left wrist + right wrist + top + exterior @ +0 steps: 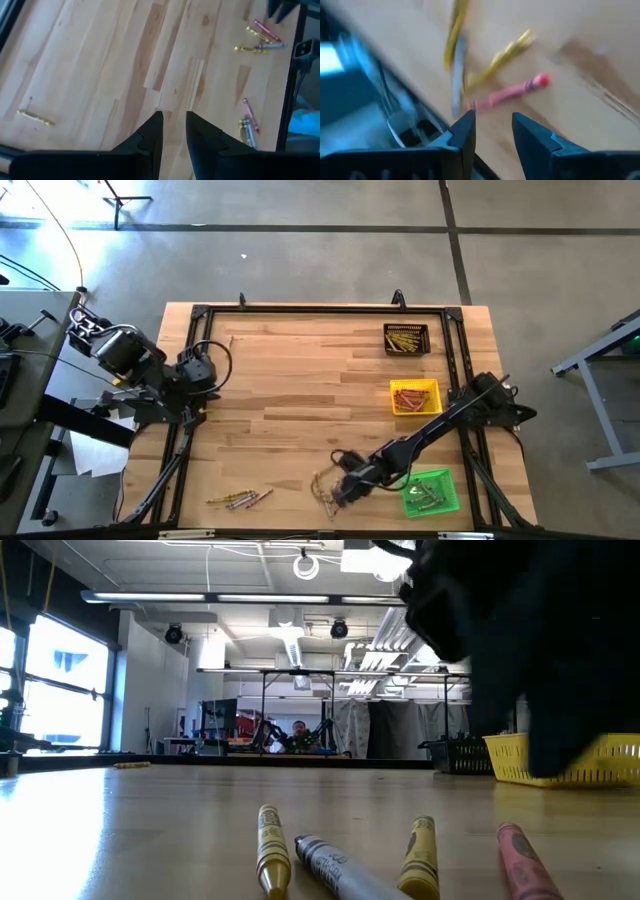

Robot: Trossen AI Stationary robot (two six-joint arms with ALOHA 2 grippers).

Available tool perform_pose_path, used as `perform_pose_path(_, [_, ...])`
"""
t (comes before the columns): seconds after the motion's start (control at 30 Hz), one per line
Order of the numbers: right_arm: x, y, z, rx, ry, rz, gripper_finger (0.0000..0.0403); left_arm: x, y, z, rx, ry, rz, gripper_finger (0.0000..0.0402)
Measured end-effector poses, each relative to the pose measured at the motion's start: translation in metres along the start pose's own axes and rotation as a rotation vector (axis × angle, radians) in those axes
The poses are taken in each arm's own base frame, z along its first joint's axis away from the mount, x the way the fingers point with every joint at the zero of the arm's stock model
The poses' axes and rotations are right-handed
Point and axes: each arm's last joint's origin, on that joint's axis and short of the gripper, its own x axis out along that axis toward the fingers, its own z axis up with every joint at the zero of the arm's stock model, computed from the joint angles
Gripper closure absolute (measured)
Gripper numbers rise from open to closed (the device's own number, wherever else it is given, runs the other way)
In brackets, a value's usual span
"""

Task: Sort crayons
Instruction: Put the red crayon into the yellow bin

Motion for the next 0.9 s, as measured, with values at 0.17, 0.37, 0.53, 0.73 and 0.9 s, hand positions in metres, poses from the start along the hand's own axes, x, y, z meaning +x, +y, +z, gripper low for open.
perform_pose_path(0.17, [0.0,0.002,0.006,0.549,-0.149,0.064,0.0291,-0.013,0.013,-0.007,0.104,-0.045,-0.035,0.0332])
perform_pose_path(0.37, [0.0,0.001,0.002,0.66,-0.183,0.081,0.0291,-0.031,0.035,-0.02,0.202,-0.121,-0.086,0.0332])
perform_pose_path(0.53, [-0.001,0.001,0.001,0.71,-0.185,0.058,0.0291,-0.045,0.054,-0.032,0.188,-0.185,-0.131,0.0332])
perform_pose_path(0.73, [-0.002,0.012,-0.002,0.704,-0.109,-0.044,0.0291,-0.056,0.071,-0.044,0.094,-0.236,-0.174,0.0332])
perform_pose_path(0.9, [0.008,0.018,-0.003,0.703,-0.091,-0.11,0.0291,-0.06,0.078,-0.048,0.068,-0.277,-0.156,0.0332])
